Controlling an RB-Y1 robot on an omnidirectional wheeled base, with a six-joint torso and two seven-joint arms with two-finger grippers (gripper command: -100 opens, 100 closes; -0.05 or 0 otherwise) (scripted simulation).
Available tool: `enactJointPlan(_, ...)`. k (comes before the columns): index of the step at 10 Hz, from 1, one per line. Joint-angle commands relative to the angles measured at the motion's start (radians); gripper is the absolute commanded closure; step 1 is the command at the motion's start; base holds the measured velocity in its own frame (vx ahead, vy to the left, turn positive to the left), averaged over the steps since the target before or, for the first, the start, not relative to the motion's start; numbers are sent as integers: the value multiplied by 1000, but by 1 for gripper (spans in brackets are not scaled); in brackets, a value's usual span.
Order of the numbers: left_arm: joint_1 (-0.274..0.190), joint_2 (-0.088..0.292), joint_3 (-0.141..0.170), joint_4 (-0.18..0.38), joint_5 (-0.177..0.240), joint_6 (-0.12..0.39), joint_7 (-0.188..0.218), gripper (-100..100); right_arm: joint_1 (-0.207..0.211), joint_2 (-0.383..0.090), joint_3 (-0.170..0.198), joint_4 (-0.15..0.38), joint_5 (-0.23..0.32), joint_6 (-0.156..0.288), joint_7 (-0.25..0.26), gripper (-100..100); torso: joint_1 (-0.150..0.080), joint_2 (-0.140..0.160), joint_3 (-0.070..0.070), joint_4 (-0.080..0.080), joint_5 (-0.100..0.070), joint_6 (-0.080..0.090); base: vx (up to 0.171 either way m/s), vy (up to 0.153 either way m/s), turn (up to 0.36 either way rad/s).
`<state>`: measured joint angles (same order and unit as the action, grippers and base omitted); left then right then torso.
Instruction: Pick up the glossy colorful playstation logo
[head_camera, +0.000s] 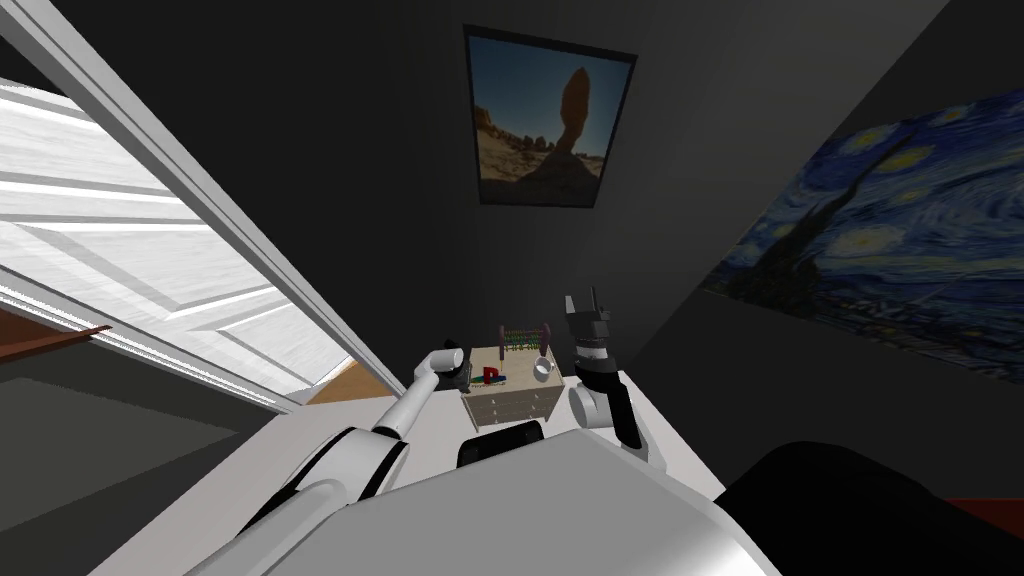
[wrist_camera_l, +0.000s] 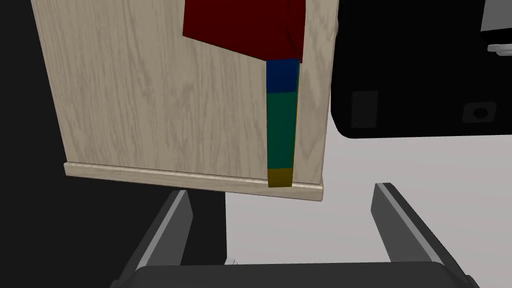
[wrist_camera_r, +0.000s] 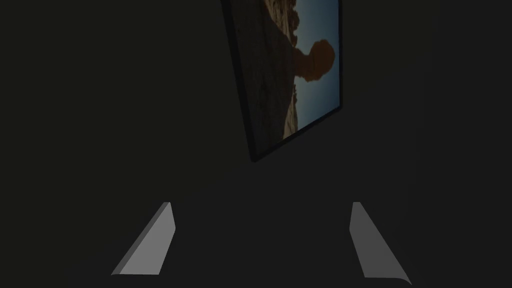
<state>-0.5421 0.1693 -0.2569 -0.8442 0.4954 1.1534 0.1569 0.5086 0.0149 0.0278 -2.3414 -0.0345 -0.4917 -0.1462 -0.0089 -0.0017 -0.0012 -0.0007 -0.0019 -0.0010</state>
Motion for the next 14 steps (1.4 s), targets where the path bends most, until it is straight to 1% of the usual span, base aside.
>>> enactJointPlan(1, -17, 0, -2, 28, 14, 35, -16, -100, 0, 0, 0, 0, 0, 0, 0, 0, 0, 0, 0, 0, 0, 0, 34, -99, -125)
enactJointPlan(3, -33, -1, -3, 54, 27, 62, -32, -100, 0, 0, 0, 0, 0, 0, 0, 0, 0, 0, 0, 0, 0, 0, 24, -88, -93)
enactJointPlan(4, -28, -1, -3, 46, 22, 53, -26, -100, 0, 0, 0, 0, 0, 0, 0, 0, 1, 0, 0, 0, 0, 0, 7, -32, -11)
enactJointPlan(5, -29, -2, -3, 49, 23, 55, -28, 0, 0, 0, 0, 0, 0, 0, 0, 0, 4, 1, 1, 0, 1, -1, 2, -7, 3)
enactJointPlan(6, -14, -12, 2, 67, 13, 25, -35, -100, 0, 0, 0, 0, 0, 0, 0, 0, 6, 2, 1, 0, 1, -1, 23, 1, -40)
enactJointPlan(8, 8, -28, 9, 95, -1, -20, -46, -100, 0, 0, 0, 0, 0, 0, 0, 0, 8, 1, 1, 0, 2, -1, 14, 21, -61)
enactJointPlan(9, -3, -28, 5, 97, 2, -10, -42, -100, 0, 0, 0, 0, 0, 0, 0, 0, 8, 1, 1, 0, 2, -1, 0, 6, -15)
enactJointPlan(10, -1, -29, 5, 98, 1, -15, -42, 100, 0, 0, 0, 0, 0, 0, 0, 0, 8, 2, 1, 0, 2, -1, 0, 0, 0)
enactJointPlan(14, -2, -29, 6, 98, 1, -14, -42, 100, 0, 0, 0, 0, 0, 0, 0, 0, 8, 2, 1, 0, 2, -1, 0, 0, 0)
